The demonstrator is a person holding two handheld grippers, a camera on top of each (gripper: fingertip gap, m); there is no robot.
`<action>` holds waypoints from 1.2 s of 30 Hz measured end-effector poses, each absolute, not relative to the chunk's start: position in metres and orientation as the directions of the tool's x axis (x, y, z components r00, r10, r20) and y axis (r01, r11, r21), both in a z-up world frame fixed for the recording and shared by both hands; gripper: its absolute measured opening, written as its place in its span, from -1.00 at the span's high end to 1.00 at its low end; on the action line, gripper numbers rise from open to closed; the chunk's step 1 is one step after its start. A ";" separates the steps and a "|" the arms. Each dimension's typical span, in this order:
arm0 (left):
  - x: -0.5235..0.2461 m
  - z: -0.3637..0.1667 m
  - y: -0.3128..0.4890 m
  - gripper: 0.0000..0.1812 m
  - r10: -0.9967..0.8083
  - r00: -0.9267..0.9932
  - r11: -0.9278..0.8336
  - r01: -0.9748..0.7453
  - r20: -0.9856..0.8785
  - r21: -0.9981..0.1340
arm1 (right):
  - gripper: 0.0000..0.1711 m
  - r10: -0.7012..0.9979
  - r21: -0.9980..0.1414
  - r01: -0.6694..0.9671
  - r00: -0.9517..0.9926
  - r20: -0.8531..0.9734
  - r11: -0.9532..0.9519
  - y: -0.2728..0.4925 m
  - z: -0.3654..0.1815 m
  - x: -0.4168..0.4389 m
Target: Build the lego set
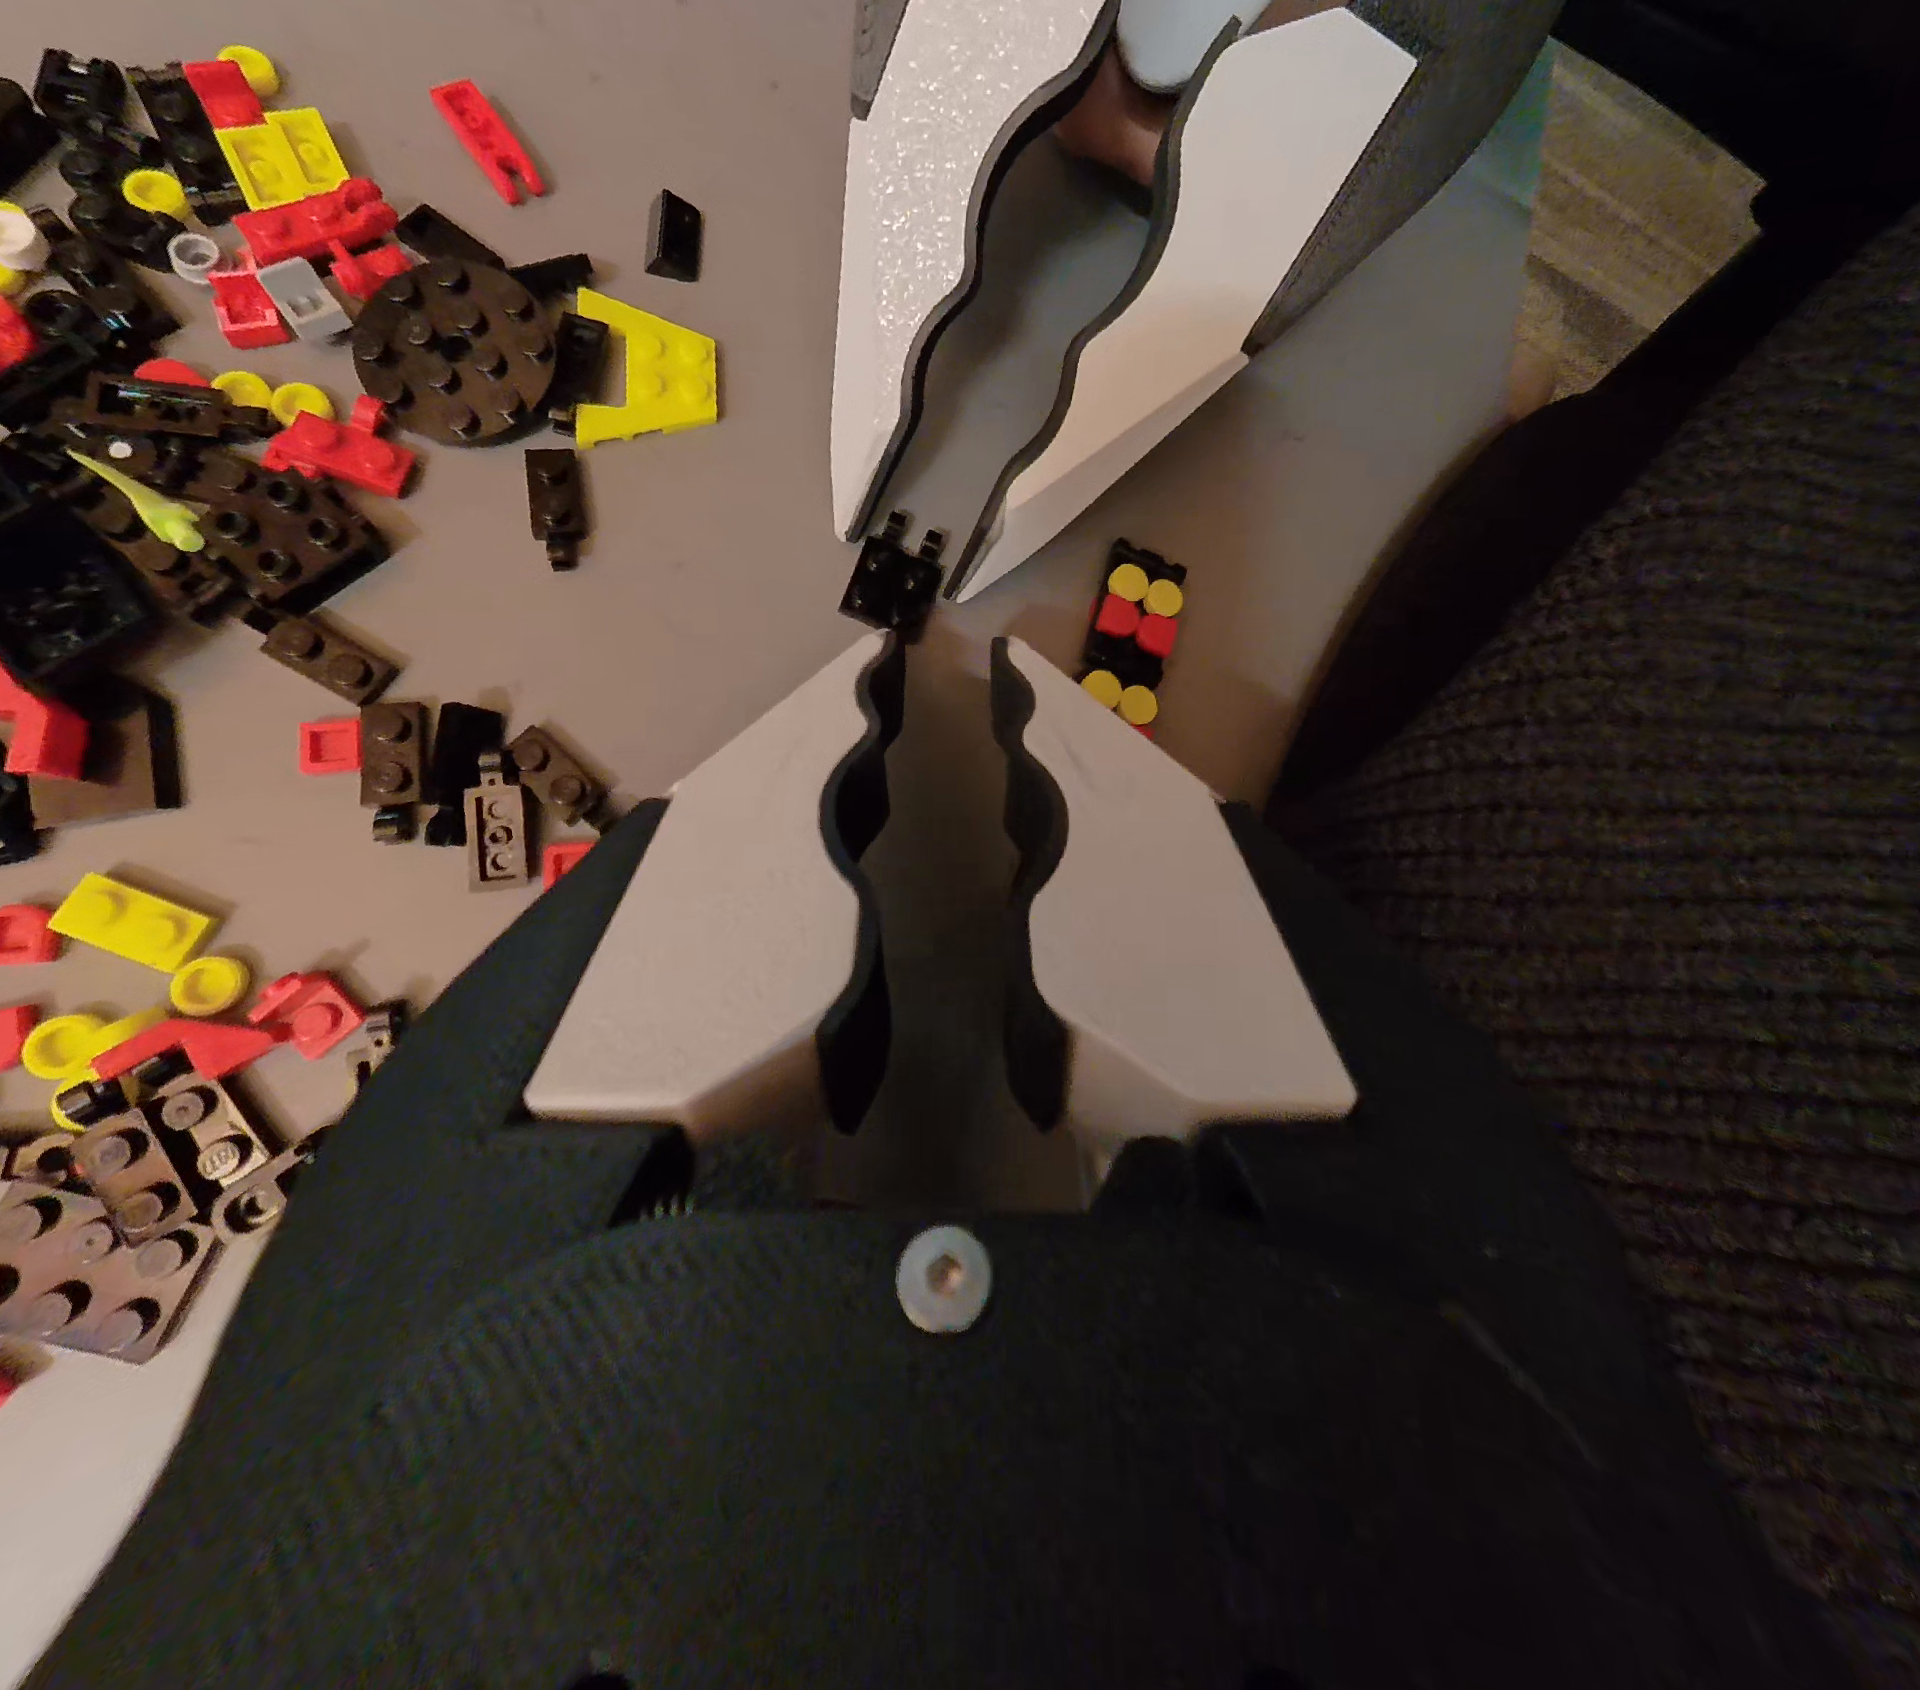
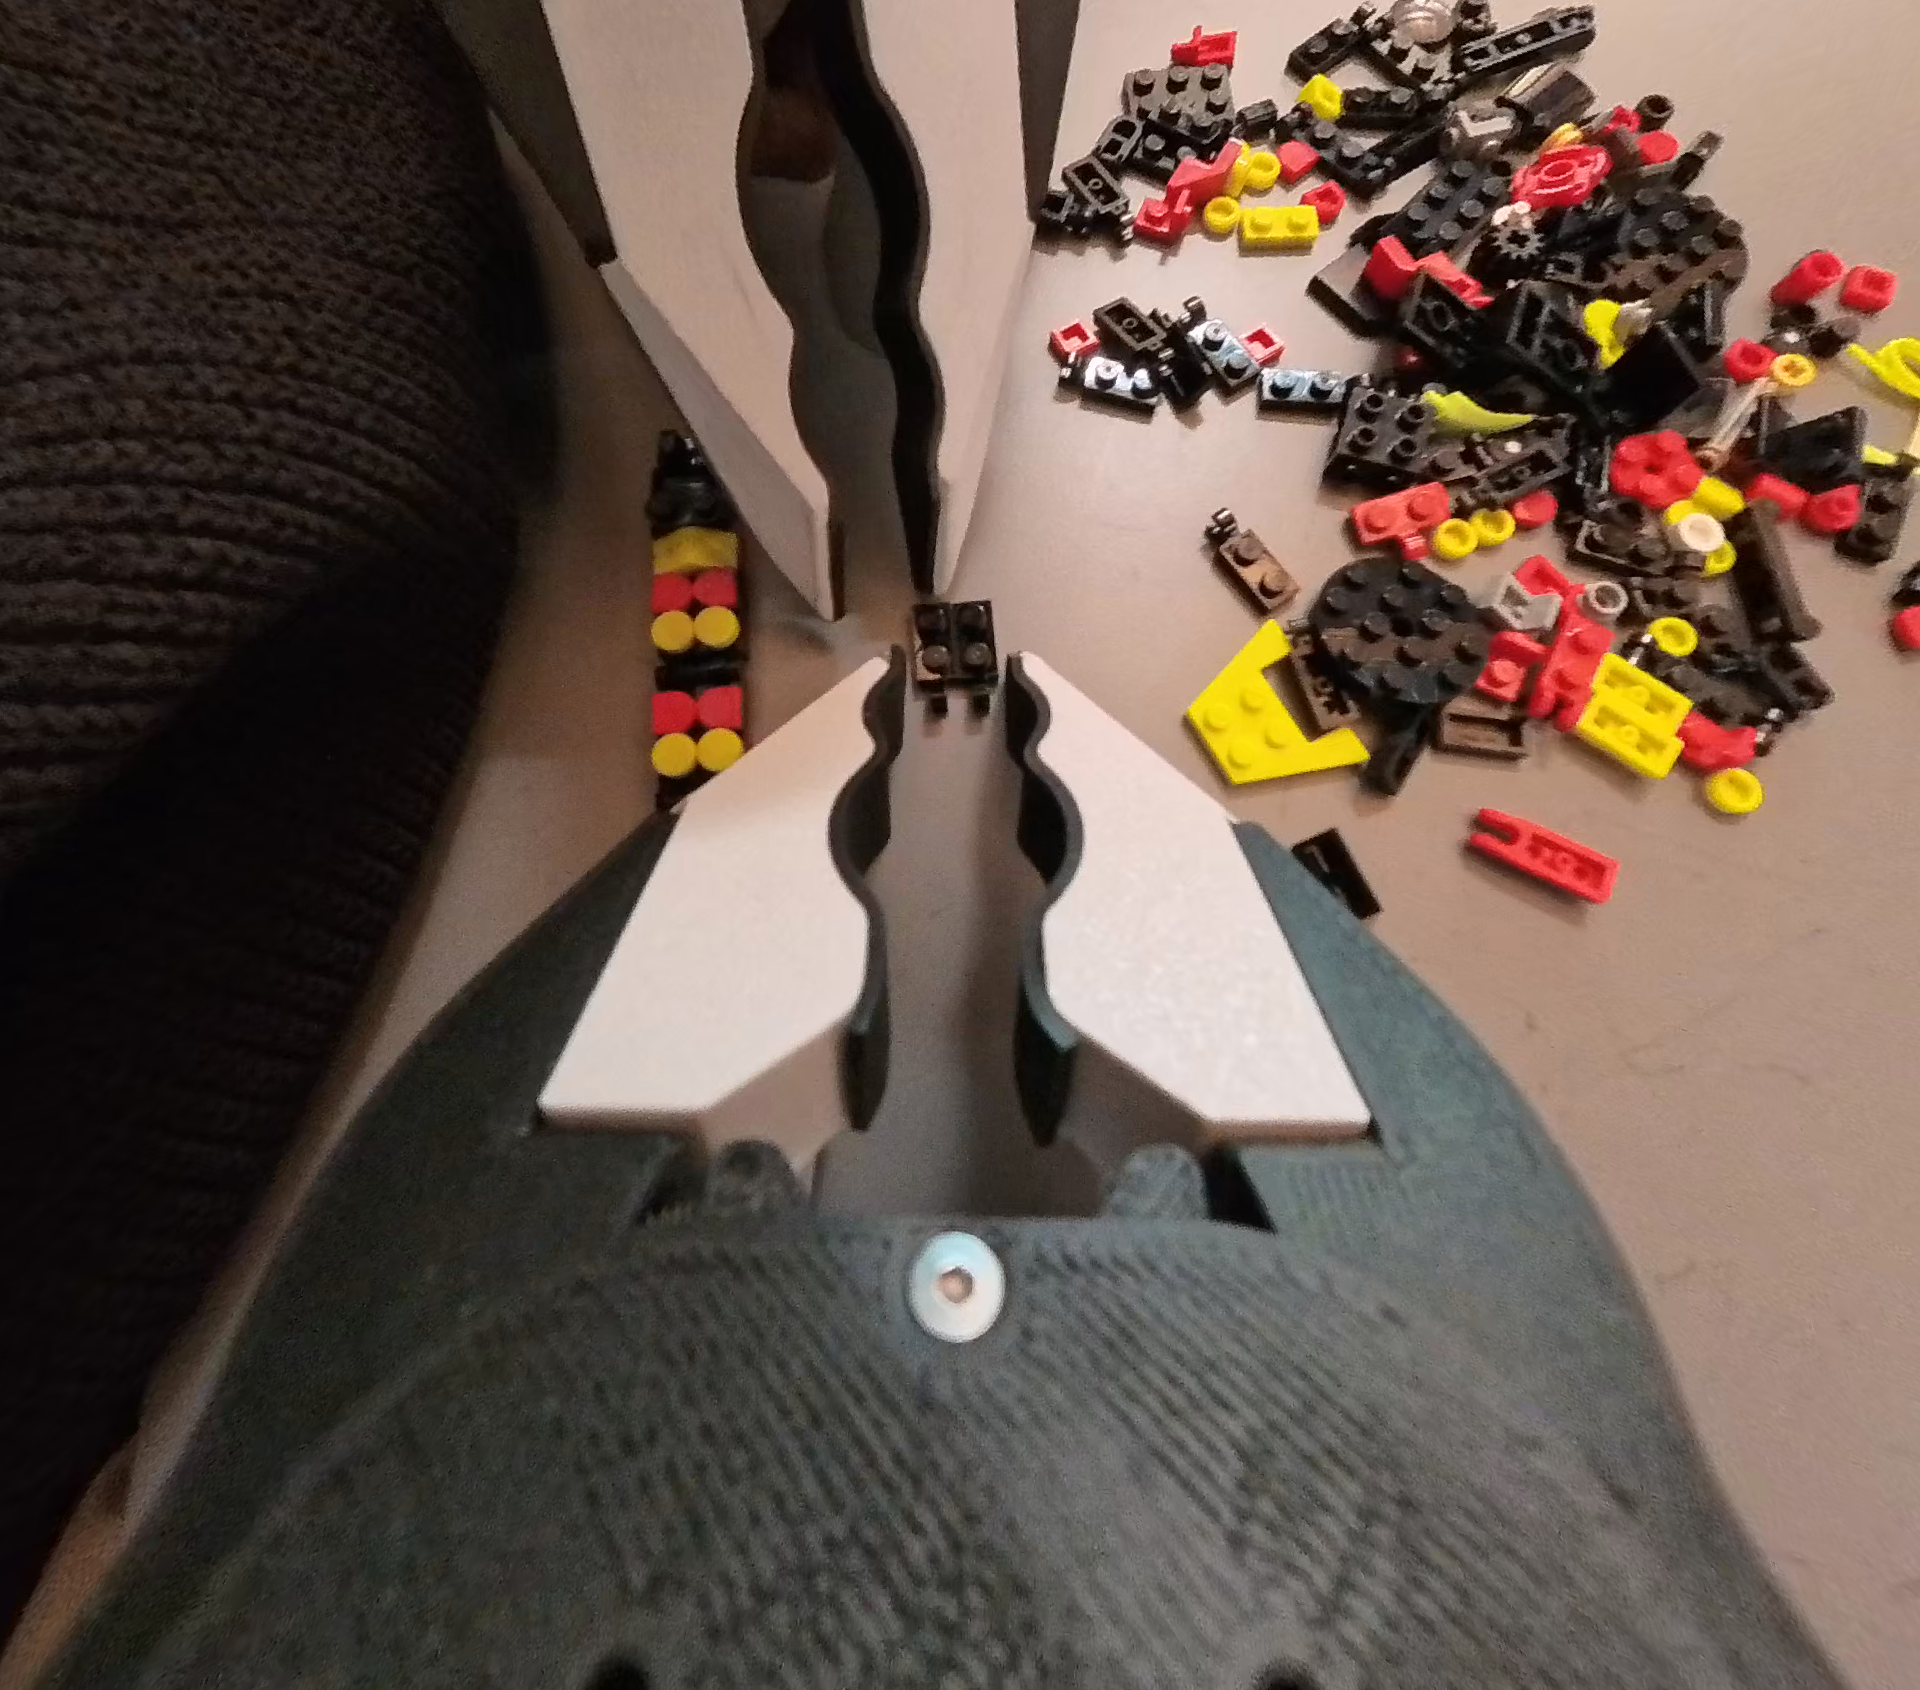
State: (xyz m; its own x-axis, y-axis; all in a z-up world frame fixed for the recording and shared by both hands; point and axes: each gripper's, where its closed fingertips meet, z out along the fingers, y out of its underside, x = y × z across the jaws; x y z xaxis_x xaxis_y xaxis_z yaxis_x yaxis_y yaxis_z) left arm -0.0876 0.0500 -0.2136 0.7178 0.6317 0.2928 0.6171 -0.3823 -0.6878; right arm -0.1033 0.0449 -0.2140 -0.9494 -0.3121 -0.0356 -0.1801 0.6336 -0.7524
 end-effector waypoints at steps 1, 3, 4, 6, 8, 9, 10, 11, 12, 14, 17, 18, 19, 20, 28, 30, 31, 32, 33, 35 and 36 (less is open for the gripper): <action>-0.087 -0.214 0.050 0.83 0.631 0.717 -0.382 0.618 0.295 -0.687 | 0.79 -0.312 -0.752 -0.180 -0.949 -0.035 0.634 0.045 -0.214 -0.103; -0.087 -0.214 0.050 0.82 0.632 0.717 -0.382 0.618 0.294 -0.687 | 0.79 -0.312 -0.752 -0.181 -0.949 -0.035 0.634 0.045 -0.214 -0.103; -0.088 -0.214 0.050 0.82 0.632 0.717 -0.382 0.618 0.293 -0.687 | 0.79 -0.312 -0.752 -0.180 -0.949 -0.035 0.634 0.045 -0.214 -0.103; -0.088 -0.214 0.051 0.82 0.632 0.716 -0.381 0.619 0.296 -0.686 | 0.79 -0.312 -0.752 -0.180 -0.949 -0.035 0.634 0.045 -0.214 -0.103; -0.088 -0.214 0.051 0.82 0.632 0.716 -0.379 0.620 0.298 -0.687 | 0.79 -0.312 -0.752 -0.180 -0.949 -0.036 0.634 0.045 -0.214 -0.103; -0.088 -0.214 0.051 0.82 0.632 0.715 -0.378 0.621 0.298 -0.687 | 0.79 -0.312 -0.752 -0.180 -0.949 -0.035 0.634 0.045 -0.214 -0.103; -0.088 -0.214 0.051 0.82 0.632 0.715 -0.378 0.621 0.299 -0.686 | 0.79 -0.312 -0.752 -0.180 -0.949 -0.035 0.634 0.045 -0.214 -0.103; -0.088 -0.214 0.051 0.82 0.633 0.715 -0.378 0.621 0.298 -0.687 | 0.79 -0.312 -0.752 -0.181 -0.949 -0.035 0.634 0.045 -0.214 -0.103; -0.088 -0.214 0.051 0.82 0.633 0.716 -0.379 0.620 0.296 -0.687 | 0.79 -0.312 -0.752 -0.181 -0.949 -0.035 0.634 0.045 -0.214 -0.103; -0.088 -0.214 0.050 0.82 0.633 0.715 -0.379 0.620 0.296 -0.687 | 0.79 -0.312 -0.752 -0.180 -0.949 -0.035 0.634 0.045 -0.214 -0.103; -0.089 -0.214 0.050 0.82 0.635 0.715 -0.380 0.619 0.293 -0.687 | 0.79 -0.312 -0.752 -0.180 -0.949 -0.035 0.634 0.045 -0.214 -0.103; -0.089 -0.214 0.049 0.82 0.636 0.715 -0.380 0.619 0.292 -0.688 | 0.79 -0.312 -0.752 -0.179 -0.950 -0.037 0.634 0.045 -0.214 -0.103; -0.089 -0.214 0.049 0.82 0.636 0.714 -0.379 0.618 0.291 -0.688 | 0.79 -0.311 -0.753 -0.177 -0.950 -0.039 0.634 0.045 -0.214 -0.103; -0.089 -0.214 0.049 0.82 0.637 0.714 -0.377 0.619 0.293 -0.689 | 0.79 -0.311 -0.754 -0.175 -0.950 -0.041 0.633 0.045 -0.214 -0.104; -0.093 -0.208 0.044 0.83 0.639 0.717 -0.362 0.601 0.280 -0.713 | 0.76 -0.264 -0.817 -0.077 -0.960 -0.095 0.571 0.046 -0.193 -0.114; -0.096 -0.205 0.041 0.83 0.643 0.715 -0.347 0.592 0.275 -0.727 | 0.78 -0.220 -0.841 -0.038 -0.971 -0.098 0.540 0.046 -0.184 -0.125; -0.098 -0.203 0.039 0.83 0.647 0.712 -0.338 0.588 0.272 -0.735 | 0.80 -0.181 -0.855 -0.018 -0.979 -0.089 0.519 0.045 -0.179 -0.134; -0.100 -0.202 0.036 0.83 0.655 0.706 -0.327 0.585 0.268 -0.742 | 0.81 -0.143 -0.869 0.002 -0.986 -0.084 0.494 0.045 -0.173 -0.143; -0.103 -0.201 0.032 0.83 0.665 0.698 -0.315 0.584 0.265 -0.748 | 0.83 -0.112 -0.884 0.025 -0.990 -0.088 0.467 0.045 -0.167 -0.150; -0.107 -0.198 0.026 0.83 0.683 0.682 -0.294 0.586 0.263 -0.755 | 0.83 -0.056 -0.902 0.079 -0.992 -0.113 0.424 0.047 -0.159 -0.163; -0.109 -0.197 0.023 0.83 0.691 0.673 -0.283 0.587 0.263 -0.759 | 0.83 -0.036 -0.906 0.104 -0.991 -0.130 0.411 0.048 -0.157 -0.168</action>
State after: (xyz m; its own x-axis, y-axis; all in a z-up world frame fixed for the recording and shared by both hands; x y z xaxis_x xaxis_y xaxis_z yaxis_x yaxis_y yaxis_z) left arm -0.1093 0.0226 -0.1974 0.6733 0.6911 0.2628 0.5866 -0.2830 -0.7589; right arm -0.1679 0.0481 -0.1571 -0.9908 -0.0359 -0.1302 0.1042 0.4106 -0.9058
